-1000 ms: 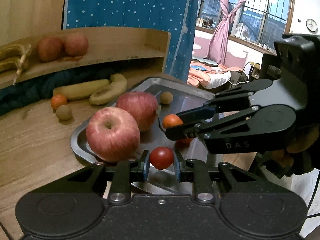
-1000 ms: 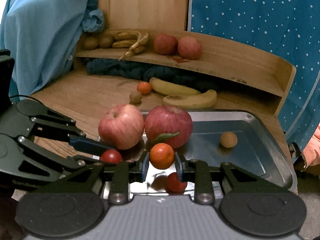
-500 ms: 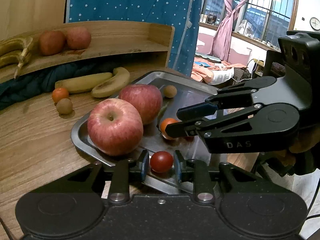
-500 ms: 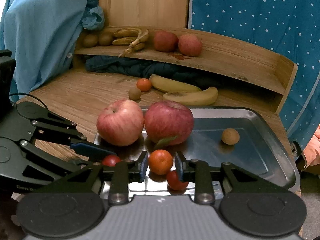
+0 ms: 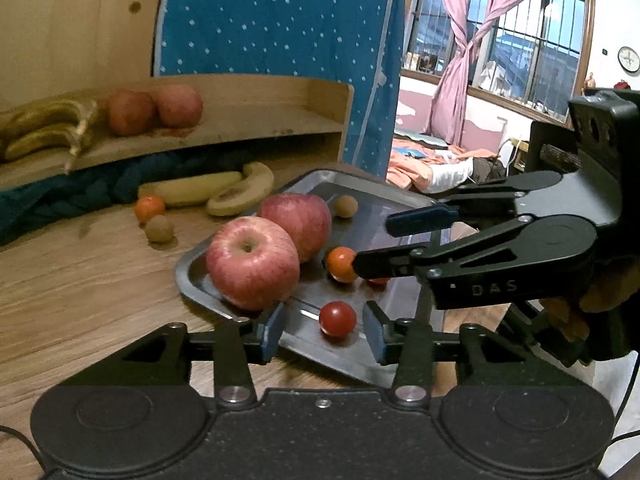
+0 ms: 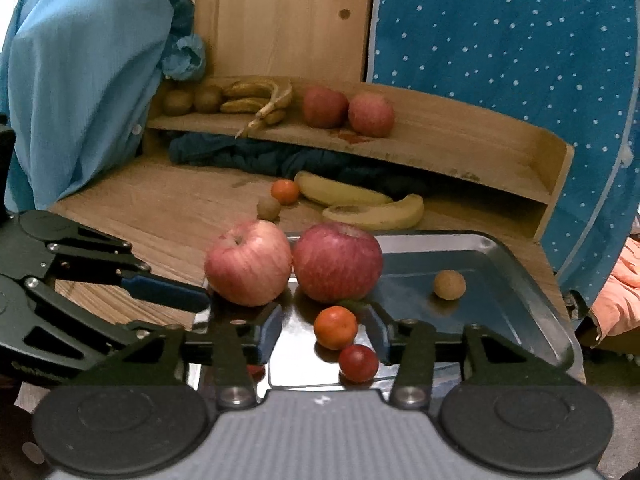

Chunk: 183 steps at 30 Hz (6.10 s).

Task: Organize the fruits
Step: 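Open left tool to drop the tomato while right tool releases the orange, then withdraw both open tools from the tray above the table, then move left tool toward the brown kiwi while right tool approaches a yellow banana, then close left tool on the kiwi while right tool closes on the banana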

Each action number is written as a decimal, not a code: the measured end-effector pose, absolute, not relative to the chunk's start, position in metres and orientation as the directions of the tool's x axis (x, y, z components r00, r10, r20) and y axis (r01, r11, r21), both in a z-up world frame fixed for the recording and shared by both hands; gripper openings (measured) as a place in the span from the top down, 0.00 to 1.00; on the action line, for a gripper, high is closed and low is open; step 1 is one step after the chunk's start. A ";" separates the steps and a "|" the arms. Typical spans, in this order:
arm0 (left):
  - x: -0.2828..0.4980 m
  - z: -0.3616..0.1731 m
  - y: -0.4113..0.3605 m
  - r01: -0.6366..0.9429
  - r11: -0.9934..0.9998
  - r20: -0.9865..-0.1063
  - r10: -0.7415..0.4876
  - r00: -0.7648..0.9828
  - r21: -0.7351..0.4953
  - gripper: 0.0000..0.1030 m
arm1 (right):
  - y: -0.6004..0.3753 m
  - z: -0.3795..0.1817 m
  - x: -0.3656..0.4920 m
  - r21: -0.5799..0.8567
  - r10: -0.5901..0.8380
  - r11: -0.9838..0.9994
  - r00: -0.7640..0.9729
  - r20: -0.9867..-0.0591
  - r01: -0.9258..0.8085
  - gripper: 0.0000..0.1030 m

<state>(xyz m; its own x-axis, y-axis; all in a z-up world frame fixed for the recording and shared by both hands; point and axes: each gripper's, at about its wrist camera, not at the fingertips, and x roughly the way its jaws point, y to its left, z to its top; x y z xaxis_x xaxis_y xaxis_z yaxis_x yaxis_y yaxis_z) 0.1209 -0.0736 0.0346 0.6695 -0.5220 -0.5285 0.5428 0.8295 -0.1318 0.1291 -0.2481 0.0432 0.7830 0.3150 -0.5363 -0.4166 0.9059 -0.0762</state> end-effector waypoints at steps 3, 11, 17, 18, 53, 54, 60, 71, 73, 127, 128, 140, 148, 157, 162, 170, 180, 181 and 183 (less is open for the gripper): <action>0.109 0.037 -0.064 0.528 0.841 -0.516 -0.507 0.690 -0.121 0.45 | -0.247 0.046 0.115 -0.069 0.317 0.911 0.796 -0.516 -0.407 0.40; 0.078 0.039 -0.034 0.477 0.872 -0.486 -0.468 0.739 -0.114 0.23 | -0.234 0.048 0.076 -0.032 0.327 0.920 0.808 -0.490 -0.391 0.19; 0.059 0.037 -0.009 0.441 0.890 -0.465 -0.441 0.767 -0.118 0.15 | -0.219 0.041 0.047 0.005 0.320 0.931 0.810 -0.491 -0.365 0.10; 0.055 0.037 -0.006 0.437 0.892 -0.461 -0.439 0.771 -0.117 0.14 | -0.217 0.039 0.043 0.009 0.317 0.933 0.810 -0.493 -0.359 0.09; 0.031 0.026 0.031 0.383 0.914 -0.434 -0.401 0.806 -0.134 0.03 | -0.199 0.020 0.007 0.082 0.226 0.973 0.833 -0.505 -0.214 0.03; 0.032 0.026 0.031 0.381 0.915 -0.435 -0.400 0.807 -0.134 0.03 | -0.199 0.020 0.008 0.082 0.226 0.973 0.832 -0.506 -0.214 0.03; 0.033 0.028 0.031 0.377 0.916 -0.433 -0.397 0.809 -0.136 0.03 | -0.200 0.020 0.009 0.084 0.227 0.973 0.831 -0.508 -0.215 0.02; 0.035 0.029 0.032 0.369 0.919 -0.436 -0.391 0.811 -0.139 0.02 | -0.200 0.017 0.013 0.088 0.229 0.973 0.826 -0.515 -0.215 0.01; 0.036 0.029 0.032 0.369 0.919 -0.436 -0.391 0.811 -0.138 0.02 | -0.200 0.017 0.015 0.089 0.231 0.972 0.824 -0.517 -0.216 0.01; 0.223 0.066 0.000 0.240 0.971 -0.534 -0.201 0.821 0.004 0.01 | -0.229 0.056 0.205 0.014 0.304 0.943 0.842 -0.446 -0.333 0.00; 0.228 0.063 -0.001 0.245 0.970 -0.543 -0.204 0.815 0.003 0.01 | -0.229 0.056 0.211 0.011 0.305 0.942 0.839 -0.450 -0.336 0.00; 0.271 0.038 -0.017 0.276 0.961 -0.609 -0.237 0.757 -0.030 0.01 | -0.233 0.047 0.268 -0.013 0.318 0.928 0.813 -0.487 -0.371 0.00; 0.284 0.030 -0.023 0.292 0.955 -0.627 -0.259 0.735 -0.052 0.02 | -0.227 0.048 0.291 -0.067 0.344 0.898 0.787 -0.512 -0.436 0.00; 0.291 0.025 -0.029 0.331 0.942 -0.642 -0.293 0.709 -0.064 0.18 | -0.203 0.050 0.325 -0.163 0.403 0.796 0.711 -0.576 -0.583 0.05; 0.294 0.023 -0.032 0.342 0.936 -0.647 -0.308 0.697 -0.078 0.26 | -0.192 0.047 0.341 -0.197 0.417 0.744 0.674 -0.610 -0.638 0.14; 0.299 0.020 -0.036 0.362 0.928 -0.658 -0.329 0.678 -0.091 0.56 | -0.174 0.040 0.349 -0.270 0.414 0.658 0.636 -0.651 -0.703 0.35; 0.299 0.020 -0.033 0.358 0.928 -0.653 -0.335 0.679 -0.105 0.69 | -0.155 0.029 0.360 -0.308 0.412 0.580 0.598 -0.687 -0.754 0.46; 0.299 0.020 -0.032 0.356 0.929 -0.652 -0.335 0.680 -0.106 0.69 | -0.155 0.029 0.360 -0.301 0.421 0.583 0.597 -0.683 -0.755 0.48; 0.298 0.021 -0.031 0.351 0.930 -0.652 -0.333 0.682 -0.108 0.69 | -0.153 0.028 0.358 -0.308 0.419 0.588 0.607 -0.676 -0.748 0.49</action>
